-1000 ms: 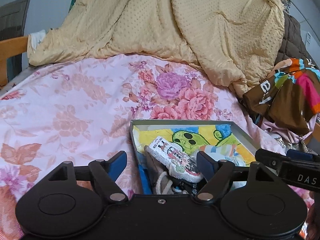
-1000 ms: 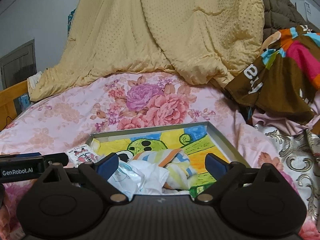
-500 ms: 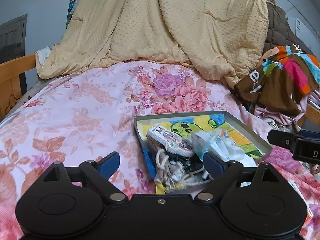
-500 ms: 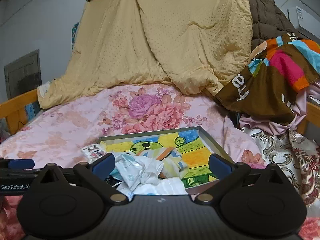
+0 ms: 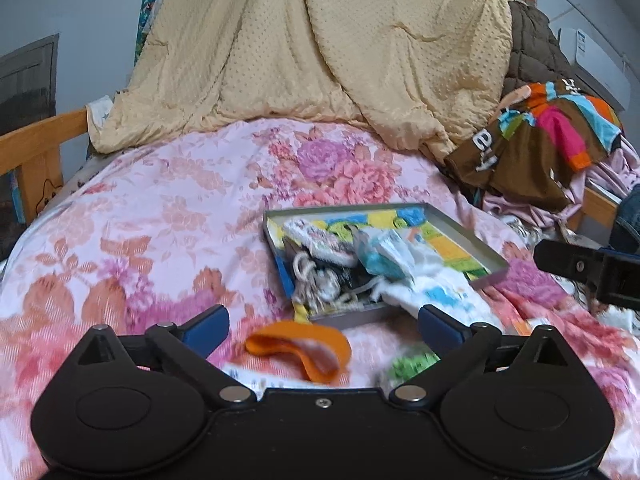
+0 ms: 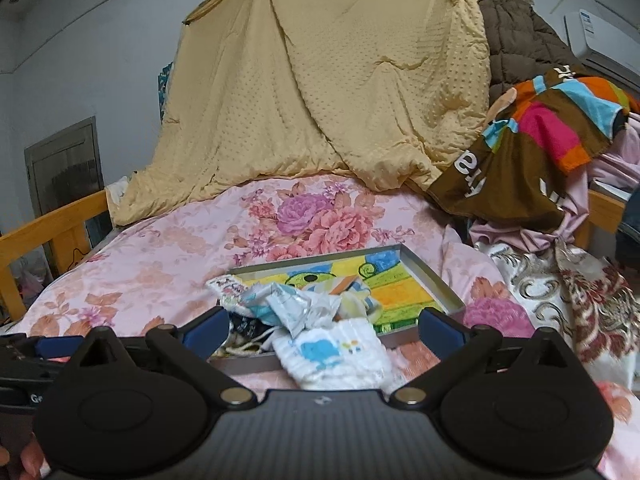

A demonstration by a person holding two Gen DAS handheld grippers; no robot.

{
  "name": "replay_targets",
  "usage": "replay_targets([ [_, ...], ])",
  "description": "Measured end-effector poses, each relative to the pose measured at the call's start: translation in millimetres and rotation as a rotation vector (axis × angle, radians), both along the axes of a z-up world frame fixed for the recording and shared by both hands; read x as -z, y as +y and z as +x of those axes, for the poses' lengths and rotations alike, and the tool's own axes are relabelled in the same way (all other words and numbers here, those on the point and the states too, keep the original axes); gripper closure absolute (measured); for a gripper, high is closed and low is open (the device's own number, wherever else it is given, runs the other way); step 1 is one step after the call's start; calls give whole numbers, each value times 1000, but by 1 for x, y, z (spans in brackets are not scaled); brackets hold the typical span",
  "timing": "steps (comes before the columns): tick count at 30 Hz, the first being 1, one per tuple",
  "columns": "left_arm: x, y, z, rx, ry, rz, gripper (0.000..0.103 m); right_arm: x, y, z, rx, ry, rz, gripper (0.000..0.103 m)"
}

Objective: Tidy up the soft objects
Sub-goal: 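Withdraw both tools from the box lid back over the pile, then lower the left tool toward the orange strap while the right tool approaches the blue-print cloth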

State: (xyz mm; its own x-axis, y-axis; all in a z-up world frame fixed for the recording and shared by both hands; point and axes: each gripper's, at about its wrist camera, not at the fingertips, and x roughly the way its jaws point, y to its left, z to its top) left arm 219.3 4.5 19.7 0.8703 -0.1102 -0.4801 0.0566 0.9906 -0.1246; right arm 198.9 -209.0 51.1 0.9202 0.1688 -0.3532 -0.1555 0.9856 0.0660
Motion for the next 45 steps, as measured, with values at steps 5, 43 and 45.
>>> replay_targets([
  [5,5,-4,-25,-7,22,-12,3,1,-1,-29,-4,4,-19,0],
  [43,38,6,-75,-133,241,40,2,58,28,-52,-56,411,-206,0],
  [45,38,5,-75,-132,246,43,2,60,28,-51,-55,423,-213,0],
])
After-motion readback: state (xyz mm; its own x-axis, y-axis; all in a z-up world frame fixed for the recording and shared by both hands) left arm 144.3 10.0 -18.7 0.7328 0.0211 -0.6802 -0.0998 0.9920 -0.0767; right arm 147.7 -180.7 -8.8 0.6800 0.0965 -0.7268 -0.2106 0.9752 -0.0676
